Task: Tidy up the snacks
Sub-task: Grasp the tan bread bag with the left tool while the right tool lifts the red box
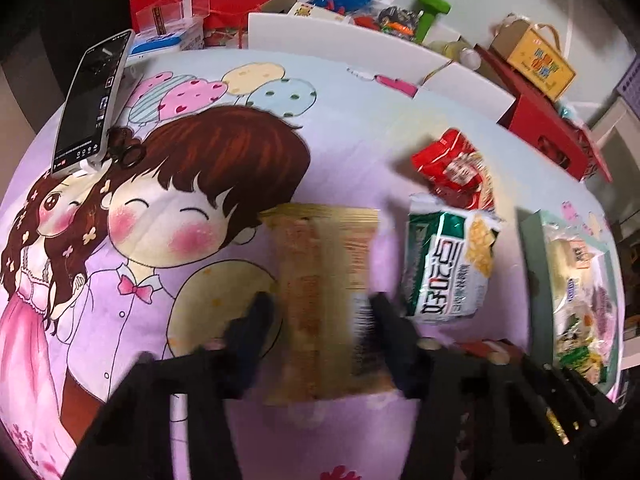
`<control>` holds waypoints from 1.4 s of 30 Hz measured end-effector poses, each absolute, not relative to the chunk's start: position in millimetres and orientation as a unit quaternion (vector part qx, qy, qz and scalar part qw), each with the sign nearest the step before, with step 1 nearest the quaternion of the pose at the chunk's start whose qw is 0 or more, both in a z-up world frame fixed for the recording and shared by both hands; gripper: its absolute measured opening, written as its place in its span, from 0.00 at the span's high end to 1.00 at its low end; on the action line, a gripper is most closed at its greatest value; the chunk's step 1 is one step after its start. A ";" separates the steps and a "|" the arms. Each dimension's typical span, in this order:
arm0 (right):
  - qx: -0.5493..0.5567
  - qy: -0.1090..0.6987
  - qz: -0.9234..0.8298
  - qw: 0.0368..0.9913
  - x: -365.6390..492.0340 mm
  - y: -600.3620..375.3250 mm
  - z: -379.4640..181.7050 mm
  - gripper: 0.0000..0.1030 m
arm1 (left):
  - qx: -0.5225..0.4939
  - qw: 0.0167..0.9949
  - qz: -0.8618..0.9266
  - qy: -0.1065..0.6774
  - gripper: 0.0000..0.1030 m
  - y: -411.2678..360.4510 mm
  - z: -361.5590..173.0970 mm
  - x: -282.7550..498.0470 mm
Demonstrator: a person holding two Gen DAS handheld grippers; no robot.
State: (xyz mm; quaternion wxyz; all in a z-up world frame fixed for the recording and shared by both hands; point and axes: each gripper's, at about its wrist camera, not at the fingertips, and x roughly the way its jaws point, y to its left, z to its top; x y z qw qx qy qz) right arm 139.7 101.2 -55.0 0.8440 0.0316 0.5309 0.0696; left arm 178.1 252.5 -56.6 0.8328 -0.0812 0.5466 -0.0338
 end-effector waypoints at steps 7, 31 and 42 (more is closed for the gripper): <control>0.037 0.514 0.077 0.853 135.6 100.4 -40.3 0.59 | -0.088 0.839 -0.041 0.535 0.63 256.0 -46.3 174.2; 0.059 0.457 0.073 0.885 118.5 80.6 11.0 0.59 | -0.073 0.874 -0.059 0.476 0.63 238.9 6.0 160.1; 0.086 0.436 0.024 0.895 113.5 33.6 30.4 0.59 | -0.064 0.885 -0.079 0.455 0.63 218.7 25.8 150.8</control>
